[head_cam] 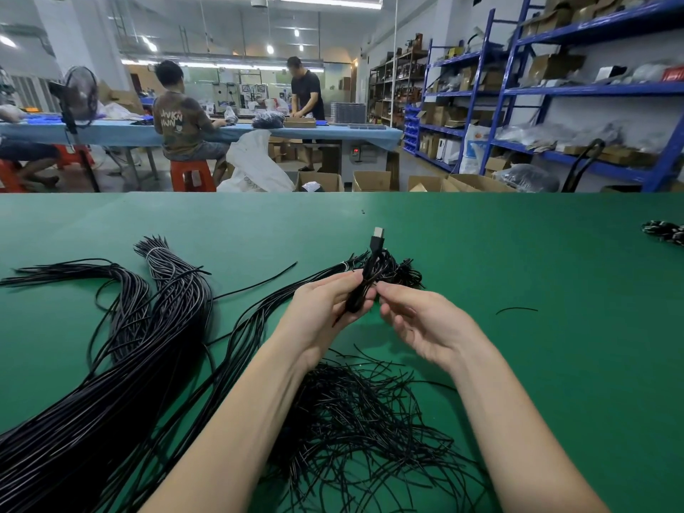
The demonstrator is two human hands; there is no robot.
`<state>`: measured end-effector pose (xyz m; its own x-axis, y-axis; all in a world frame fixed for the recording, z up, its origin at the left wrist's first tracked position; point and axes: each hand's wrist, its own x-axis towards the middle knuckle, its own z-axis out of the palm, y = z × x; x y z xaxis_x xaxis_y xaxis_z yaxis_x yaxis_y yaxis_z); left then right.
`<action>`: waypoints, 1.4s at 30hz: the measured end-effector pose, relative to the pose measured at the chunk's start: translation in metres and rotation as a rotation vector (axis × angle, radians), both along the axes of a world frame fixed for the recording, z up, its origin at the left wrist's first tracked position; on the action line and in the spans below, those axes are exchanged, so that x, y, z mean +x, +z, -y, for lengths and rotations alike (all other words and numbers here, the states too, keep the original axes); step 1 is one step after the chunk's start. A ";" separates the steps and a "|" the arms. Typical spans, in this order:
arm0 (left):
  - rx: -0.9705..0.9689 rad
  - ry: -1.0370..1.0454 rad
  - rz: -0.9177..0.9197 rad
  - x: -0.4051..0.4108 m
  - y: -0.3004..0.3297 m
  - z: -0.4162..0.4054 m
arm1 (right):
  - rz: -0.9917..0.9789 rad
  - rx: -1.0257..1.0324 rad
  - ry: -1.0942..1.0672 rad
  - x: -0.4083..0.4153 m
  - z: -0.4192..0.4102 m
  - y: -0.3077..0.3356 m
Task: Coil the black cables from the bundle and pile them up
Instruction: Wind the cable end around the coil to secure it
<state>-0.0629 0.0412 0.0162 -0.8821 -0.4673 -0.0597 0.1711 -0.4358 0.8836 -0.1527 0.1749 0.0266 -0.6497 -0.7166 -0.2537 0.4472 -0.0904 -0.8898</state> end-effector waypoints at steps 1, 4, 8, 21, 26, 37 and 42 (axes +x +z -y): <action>0.001 -0.022 -0.004 0.000 0.000 0.001 | 0.069 -0.033 0.024 -0.001 0.000 -0.001; 0.010 -0.084 -0.003 0.001 -0.002 0.001 | 0.256 -0.105 0.058 -0.001 0.000 -0.008; 0.018 -0.151 -0.012 0.003 -0.002 0.003 | 0.423 -0.194 0.123 0.000 0.003 -0.018; -1.125 -0.332 0.294 0.022 0.009 0.012 | -0.762 0.470 0.204 -0.015 -0.019 -0.014; -1.181 -0.086 0.352 0.018 0.008 0.008 | -1.251 0.629 -0.094 0.001 0.002 -0.009; -0.758 0.157 0.251 0.012 0.002 0.006 | -1.413 0.403 -0.346 0.004 0.008 -0.013; -0.519 0.078 0.248 0.014 0.008 0.010 | -1.450 0.275 -0.241 0.001 0.005 -0.013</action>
<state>-0.0485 0.0310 0.0240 -0.8329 -0.5534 -0.0063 -0.0544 0.0706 0.9960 -0.1513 0.1698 0.0132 -0.5409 -0.5967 0.5928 -0.8178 0.2083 -0.5365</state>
